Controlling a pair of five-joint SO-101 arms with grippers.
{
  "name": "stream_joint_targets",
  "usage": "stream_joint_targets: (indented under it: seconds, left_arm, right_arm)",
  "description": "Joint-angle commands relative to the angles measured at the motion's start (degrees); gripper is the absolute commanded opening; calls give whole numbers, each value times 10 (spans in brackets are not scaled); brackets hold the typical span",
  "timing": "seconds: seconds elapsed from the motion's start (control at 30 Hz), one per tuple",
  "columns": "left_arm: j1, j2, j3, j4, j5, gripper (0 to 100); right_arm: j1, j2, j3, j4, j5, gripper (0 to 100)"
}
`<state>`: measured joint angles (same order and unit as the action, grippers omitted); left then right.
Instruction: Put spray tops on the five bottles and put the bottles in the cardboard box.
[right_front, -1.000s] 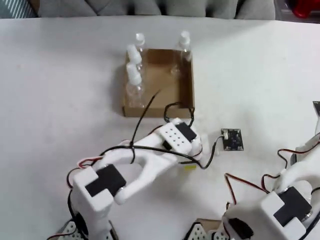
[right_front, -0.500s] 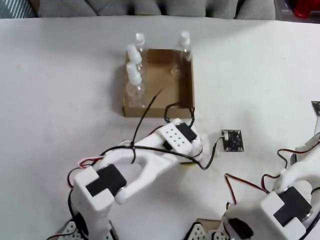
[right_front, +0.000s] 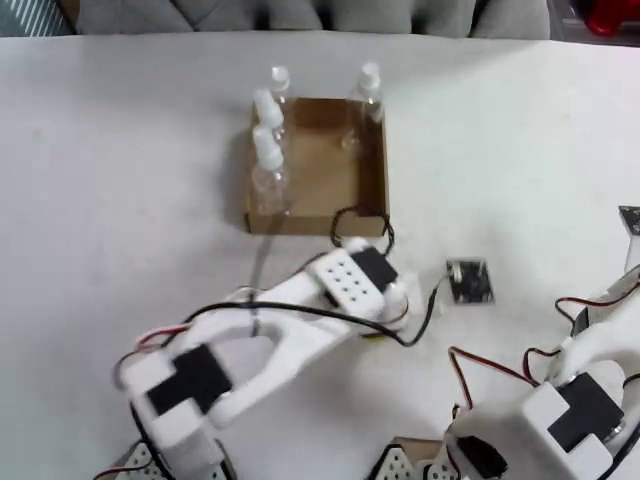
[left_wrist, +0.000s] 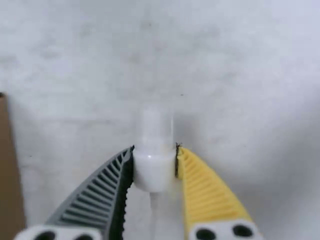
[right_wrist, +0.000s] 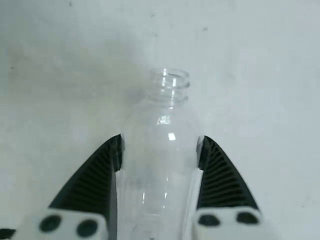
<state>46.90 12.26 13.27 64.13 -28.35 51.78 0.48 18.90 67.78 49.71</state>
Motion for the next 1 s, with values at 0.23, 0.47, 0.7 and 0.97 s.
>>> stream_joint_targets:
  seconds: [0.23, 0.47, 0.7, 0.97]
  left_arm:
    - [-141, -272, -4, 78, 114, 22]
    - [-175, -366, 12, 117, 183, 21]
    - [-204, -516, 126, 34, 185, 23]
    - [-315, -624, 182, -39, 301, 23]
  right_arm:
    - [-31, -90, -178, 276, 2, 17]
    - [-58, -235, -75, 285, 0, 17]
    - [-167, -367, 32, 261, -96, 17]
    - [-356, -475, 76, 191, -236, 18]
